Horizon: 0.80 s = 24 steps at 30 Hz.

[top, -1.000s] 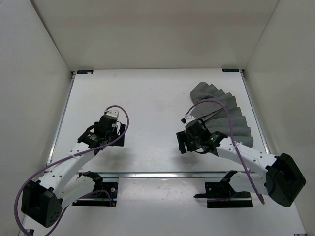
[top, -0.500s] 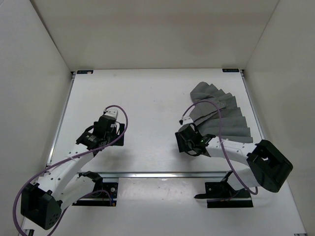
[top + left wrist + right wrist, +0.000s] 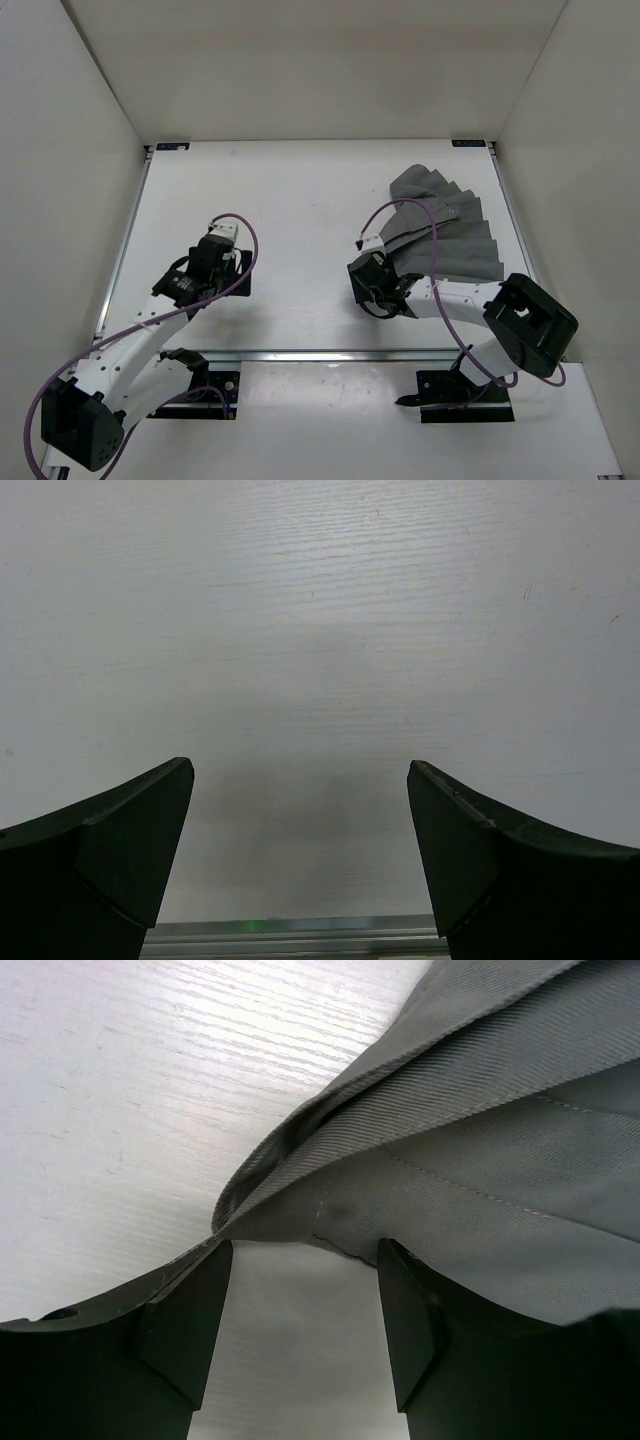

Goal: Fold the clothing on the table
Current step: Move the skirt to the center of the board

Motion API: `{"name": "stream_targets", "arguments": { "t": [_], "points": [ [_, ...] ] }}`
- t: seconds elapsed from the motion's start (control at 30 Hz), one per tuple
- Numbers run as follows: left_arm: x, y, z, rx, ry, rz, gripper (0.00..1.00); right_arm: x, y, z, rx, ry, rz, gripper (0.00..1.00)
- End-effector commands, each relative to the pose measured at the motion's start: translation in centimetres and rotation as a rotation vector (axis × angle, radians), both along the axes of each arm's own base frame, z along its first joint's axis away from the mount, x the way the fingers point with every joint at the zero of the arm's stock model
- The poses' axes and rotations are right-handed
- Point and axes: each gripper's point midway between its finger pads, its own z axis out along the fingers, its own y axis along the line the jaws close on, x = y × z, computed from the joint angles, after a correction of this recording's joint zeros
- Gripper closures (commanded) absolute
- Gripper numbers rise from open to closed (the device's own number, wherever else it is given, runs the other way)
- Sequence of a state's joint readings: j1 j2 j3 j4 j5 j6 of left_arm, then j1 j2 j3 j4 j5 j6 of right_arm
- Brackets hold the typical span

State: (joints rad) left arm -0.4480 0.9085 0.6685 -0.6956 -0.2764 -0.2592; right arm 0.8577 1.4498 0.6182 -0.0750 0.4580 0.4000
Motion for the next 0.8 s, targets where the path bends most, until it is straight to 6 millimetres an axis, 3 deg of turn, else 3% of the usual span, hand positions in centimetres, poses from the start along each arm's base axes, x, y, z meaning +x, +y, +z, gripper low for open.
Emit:
{"name": "stream_targets", "arguments": {
  "t": [0.0, 0.37, 0.4, 0.53, 0.77],
  "points": [
    [0.6, -0.3, 1.1, -0.025, -0.047, -0.001, 0.01, 0.9, 0.0, 1.4, 0.007, -0.059, -0.034, 0.43],
    [0.7, -0.2, 1.3, -0.026, -0.057, -0.004, 0.01, 2.2, 0.8, 1.1, -0.007, -0.077, -0.014, 0.42],
    [0.6, -0.2, 1.2, -0.027, -0.055, -0.002, 0.01, 2.5, 1.6, 1.4, 0.018, -0.093, -0.005, 0.41],
    [0.6, -0.3, 1.4, -0.033, -0.060, 0.001, 0.01, 2.8, 2.0, 0.5, 0.006, -0.084, -0.002, 0.42],
    [0.7, -0.2, 1.5, -0.032, -0.066, 0.000, 0.01, 3.2, 1.3, 0.1, 0.006, -0.082, -0.036, 0.44]
  ]
}}
